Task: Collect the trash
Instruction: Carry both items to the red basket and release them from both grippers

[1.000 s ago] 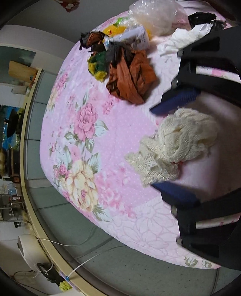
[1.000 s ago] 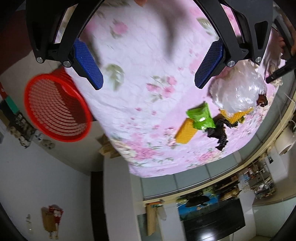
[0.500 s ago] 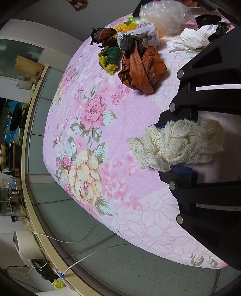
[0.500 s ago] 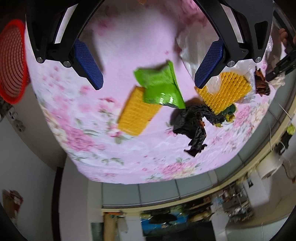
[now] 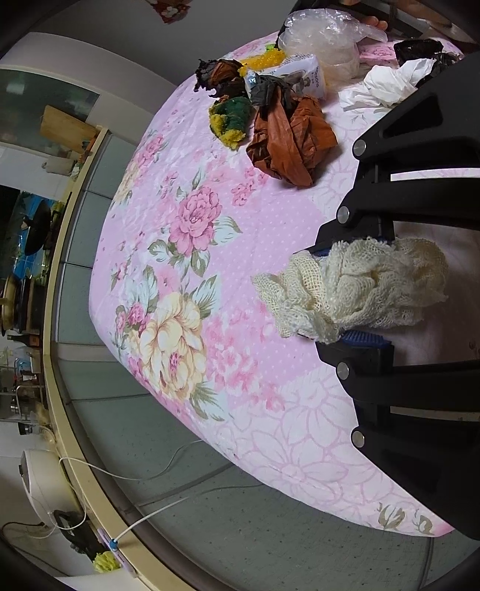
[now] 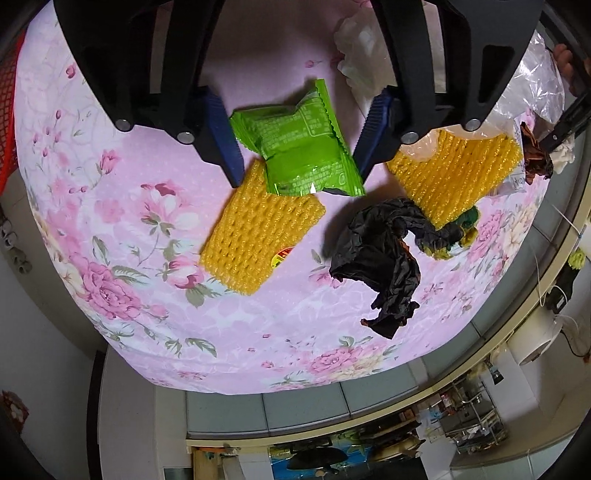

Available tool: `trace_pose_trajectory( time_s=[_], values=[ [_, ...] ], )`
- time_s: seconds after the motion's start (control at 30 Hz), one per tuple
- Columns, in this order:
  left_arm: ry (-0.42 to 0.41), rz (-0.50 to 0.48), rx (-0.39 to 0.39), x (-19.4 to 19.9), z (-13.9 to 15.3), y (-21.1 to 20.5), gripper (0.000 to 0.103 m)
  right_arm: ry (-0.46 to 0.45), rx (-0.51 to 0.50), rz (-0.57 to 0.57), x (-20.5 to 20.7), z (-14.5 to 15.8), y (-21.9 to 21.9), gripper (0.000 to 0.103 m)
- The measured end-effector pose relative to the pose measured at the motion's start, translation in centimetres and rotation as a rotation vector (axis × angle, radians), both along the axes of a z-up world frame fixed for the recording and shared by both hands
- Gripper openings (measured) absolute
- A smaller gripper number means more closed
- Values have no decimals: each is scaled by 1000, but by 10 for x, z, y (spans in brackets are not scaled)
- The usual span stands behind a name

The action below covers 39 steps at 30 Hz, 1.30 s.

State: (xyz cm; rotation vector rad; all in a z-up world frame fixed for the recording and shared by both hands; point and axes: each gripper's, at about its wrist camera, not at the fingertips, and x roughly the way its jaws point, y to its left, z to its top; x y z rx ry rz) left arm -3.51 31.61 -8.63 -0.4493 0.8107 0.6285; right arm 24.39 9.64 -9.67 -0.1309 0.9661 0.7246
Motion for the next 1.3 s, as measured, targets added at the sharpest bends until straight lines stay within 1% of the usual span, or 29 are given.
trace_pose_trajectory(
  time_s=[0.03, 0.2, 0.4, 0.7, 0.9, 1.0, 1.17, 1.3],
  values=[
    [-2, 0, 1, -1, 1, 0, 32, 9, 7, 4, 1, 1, -1, 44],
    [-11, 2, 11, -3, 8, 0, 32, 7, 25, 16, -2, 7, -8, 39],
    [-25, -4, 30, -3, 19, -4, 32, -9, 68, -14, -4, 22, -30, 39],
    [-69, -46, 86, 7, 53, -19, 32, -48, 153, -71, -5, 55, -71, 39],
    [-97, -109, 114, 24, 74, -39, 32, -89, 167, -104, -6, 67, -97, 39],
    [-105, -144, 132, 35, 86, -52, 32, -92, 181, -121, -4, 70, -113, 39],
    [-128, -215, 168, 60, 107, -83, 32, -112, 212, -166, -3, 80, -146, 39],
    [-141, -298, 177, 88, 120, -113, 32, -136, 221, -214, -1, 88, -177, 39]
  ],
)
